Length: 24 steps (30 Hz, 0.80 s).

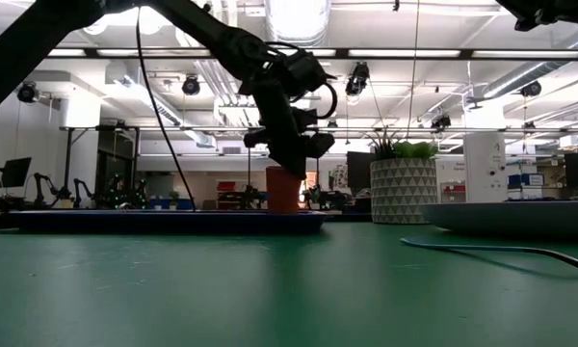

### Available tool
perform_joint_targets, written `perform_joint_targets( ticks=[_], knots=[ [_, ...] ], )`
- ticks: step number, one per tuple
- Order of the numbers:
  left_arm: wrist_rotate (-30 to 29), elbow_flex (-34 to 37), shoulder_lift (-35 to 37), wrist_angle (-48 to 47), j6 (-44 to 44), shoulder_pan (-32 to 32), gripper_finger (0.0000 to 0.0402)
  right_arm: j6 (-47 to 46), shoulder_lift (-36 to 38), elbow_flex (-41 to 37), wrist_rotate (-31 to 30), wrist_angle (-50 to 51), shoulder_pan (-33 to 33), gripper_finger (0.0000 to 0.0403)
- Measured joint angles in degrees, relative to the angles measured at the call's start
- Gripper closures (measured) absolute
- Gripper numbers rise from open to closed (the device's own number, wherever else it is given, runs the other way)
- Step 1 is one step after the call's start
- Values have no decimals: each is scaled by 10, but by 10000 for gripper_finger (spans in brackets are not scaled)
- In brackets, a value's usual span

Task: Pick and place plate/cup/fork/spoon on tray
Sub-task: Put the orange cup on the top right of the blue tray, then put the white plate on the blue tray

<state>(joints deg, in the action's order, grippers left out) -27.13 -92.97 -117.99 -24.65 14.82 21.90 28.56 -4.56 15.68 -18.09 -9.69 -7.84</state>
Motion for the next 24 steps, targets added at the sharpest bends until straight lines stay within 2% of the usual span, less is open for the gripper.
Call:
perform_joint_targets(
  ticks=[10,24],
  knots=[
    [0,0,19,1,0,0,330,0,0,0,0,0,0,351],
    [-2,0,68,2,-6,-14,326,2,0,0,0,0,0,351]
  ],
)
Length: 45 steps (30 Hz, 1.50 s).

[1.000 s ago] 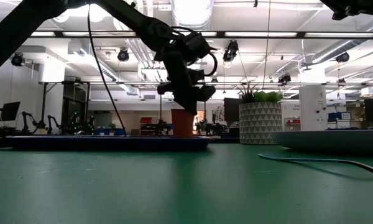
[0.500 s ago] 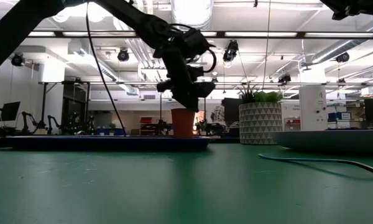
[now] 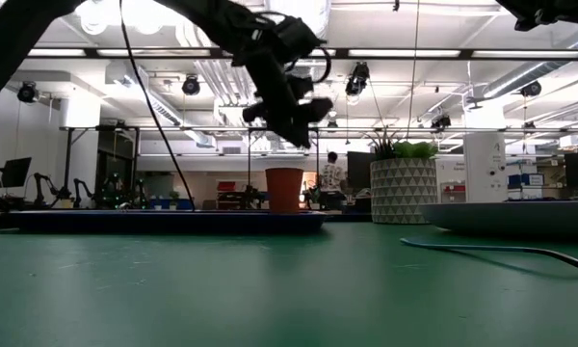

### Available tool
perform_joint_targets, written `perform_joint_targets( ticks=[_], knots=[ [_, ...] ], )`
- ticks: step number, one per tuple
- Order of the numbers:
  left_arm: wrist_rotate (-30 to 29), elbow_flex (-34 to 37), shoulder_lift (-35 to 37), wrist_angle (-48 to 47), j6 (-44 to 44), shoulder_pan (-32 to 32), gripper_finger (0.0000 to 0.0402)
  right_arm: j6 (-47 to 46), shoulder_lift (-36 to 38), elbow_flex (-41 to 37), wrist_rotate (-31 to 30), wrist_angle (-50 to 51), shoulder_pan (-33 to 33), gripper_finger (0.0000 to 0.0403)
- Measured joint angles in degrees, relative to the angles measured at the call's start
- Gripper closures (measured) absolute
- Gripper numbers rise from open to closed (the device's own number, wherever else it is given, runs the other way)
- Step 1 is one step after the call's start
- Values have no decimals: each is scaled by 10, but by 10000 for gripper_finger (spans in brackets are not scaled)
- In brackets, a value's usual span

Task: Pick and place plate/cup/fork/spoon on tray
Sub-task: Put the white plate on the blue tray

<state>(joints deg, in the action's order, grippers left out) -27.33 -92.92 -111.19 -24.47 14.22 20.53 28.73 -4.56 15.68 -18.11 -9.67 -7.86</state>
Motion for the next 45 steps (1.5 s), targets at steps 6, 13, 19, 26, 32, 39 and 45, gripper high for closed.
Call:
perform_joint_targets(
  ticks=[6,13,19,26,32,39,45],
  knots=[
    [1,4,41,-1,-16,-39,326,1,0,0,0,0,0,351],
    [7,4,55,-5,-28,-104,326,-2,0,0,0,0,0,351],
    [97,7,59,-11,-75,-160,326,-10,0,0,0,0,0,351],
    [137,19,93,-17,-116,-213,326,-26,-5,0,0,1,0,351],
    [136,92,157,43,-144,-272,327,-79,-43,29,9,29,0,351],
    [135,245,270,194,-220,-325,327,-141,-131,52,63,33,0,351],
    [129,365,377,260,-242,-323,327,-242,-229,68,66,32,-1,351]
  ],
)
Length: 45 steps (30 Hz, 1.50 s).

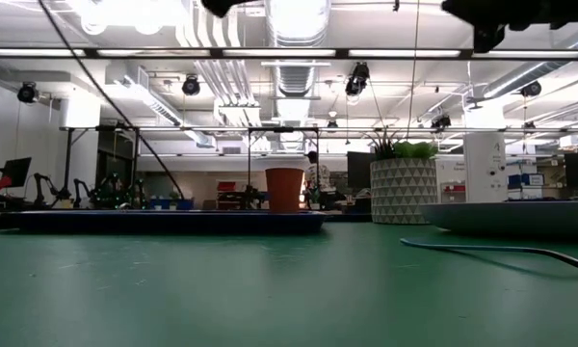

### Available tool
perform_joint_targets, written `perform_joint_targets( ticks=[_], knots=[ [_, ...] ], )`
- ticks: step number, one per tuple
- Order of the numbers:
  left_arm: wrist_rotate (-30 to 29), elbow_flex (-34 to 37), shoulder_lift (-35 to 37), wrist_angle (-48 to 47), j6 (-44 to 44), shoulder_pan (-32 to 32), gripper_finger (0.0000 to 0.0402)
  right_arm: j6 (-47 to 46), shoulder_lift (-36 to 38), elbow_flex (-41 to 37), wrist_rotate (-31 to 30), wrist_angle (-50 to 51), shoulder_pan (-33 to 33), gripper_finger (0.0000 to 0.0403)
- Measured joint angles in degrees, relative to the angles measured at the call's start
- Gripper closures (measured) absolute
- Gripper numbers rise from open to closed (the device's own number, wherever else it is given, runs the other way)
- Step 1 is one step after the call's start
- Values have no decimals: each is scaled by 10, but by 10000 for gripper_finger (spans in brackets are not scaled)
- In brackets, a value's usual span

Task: Pick and place plate/cup/fork/spoon on tray
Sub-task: Put the white plate on the blue tray

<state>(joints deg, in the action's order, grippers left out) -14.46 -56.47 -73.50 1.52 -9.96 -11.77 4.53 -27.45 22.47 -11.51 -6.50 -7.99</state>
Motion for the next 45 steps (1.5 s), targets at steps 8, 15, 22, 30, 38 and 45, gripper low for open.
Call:
perform_joint_targets(
  ticks=[8,15,22,30,38,45],
  knots=[
    [-42,107,120,10,-10,2,327,-141,-138,53,24,8,-10,351],
    [-43,163,193,10,-14,2,327,-252,-244,157,30,152,-57,351],
    [-43,181,242,7,-20,2,327,-380,-337,272,30,350,-114,351],
    [-43,193,279,7,-24,1,327,-563,-425,349,36,562,-173,351],
    [-40,195,275,9,-24,1,327,-619,-497,362,66,581,-188,351],
    [-40,195,261,12,-23,1,327,-648,-543,362,70,585,-165,350]
  ],
)
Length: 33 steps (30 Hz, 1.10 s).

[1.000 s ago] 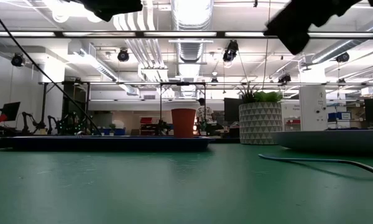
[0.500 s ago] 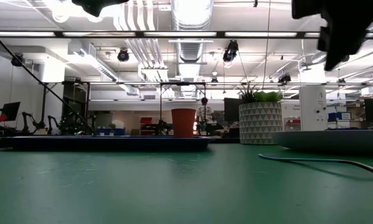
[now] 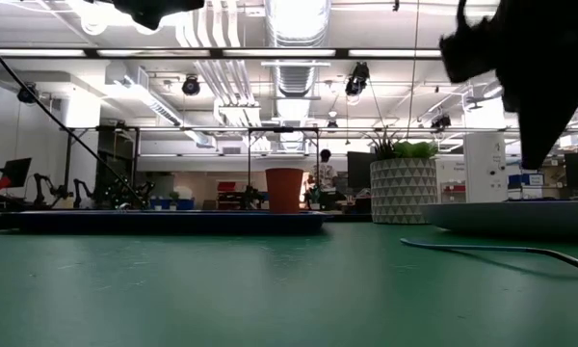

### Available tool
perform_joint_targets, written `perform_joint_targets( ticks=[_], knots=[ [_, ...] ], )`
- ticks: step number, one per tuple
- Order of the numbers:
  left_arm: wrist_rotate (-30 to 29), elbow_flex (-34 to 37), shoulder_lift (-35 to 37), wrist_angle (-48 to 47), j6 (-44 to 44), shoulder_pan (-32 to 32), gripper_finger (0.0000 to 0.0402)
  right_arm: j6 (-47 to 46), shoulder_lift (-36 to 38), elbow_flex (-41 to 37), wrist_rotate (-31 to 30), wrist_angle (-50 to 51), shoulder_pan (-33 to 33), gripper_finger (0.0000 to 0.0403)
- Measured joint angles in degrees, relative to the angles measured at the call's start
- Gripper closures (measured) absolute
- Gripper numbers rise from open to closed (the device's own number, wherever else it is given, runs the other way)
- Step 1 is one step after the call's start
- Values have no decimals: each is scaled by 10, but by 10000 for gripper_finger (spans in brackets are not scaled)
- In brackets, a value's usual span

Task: Pick and place plate/cup/fork/spoon on tray
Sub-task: Put the white plate on the blue tray

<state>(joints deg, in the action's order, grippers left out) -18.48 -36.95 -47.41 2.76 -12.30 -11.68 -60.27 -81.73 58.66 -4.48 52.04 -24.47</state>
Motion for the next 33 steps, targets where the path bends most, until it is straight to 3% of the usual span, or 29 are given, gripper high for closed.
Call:
perform_joint_targets(
  ticks=[16,25,33],
  knots=[
    [2,0,-3,-3,-1,0,327,9,-10,-11,-30,0,67,248],
    [2,0,-1,-27,-1,0,327,2,-10,-32,-46,-15,66,243],
    [2,0,5,-48,0,0,327,-9,-10,-90,-76,-104,66,246]
  ],
)
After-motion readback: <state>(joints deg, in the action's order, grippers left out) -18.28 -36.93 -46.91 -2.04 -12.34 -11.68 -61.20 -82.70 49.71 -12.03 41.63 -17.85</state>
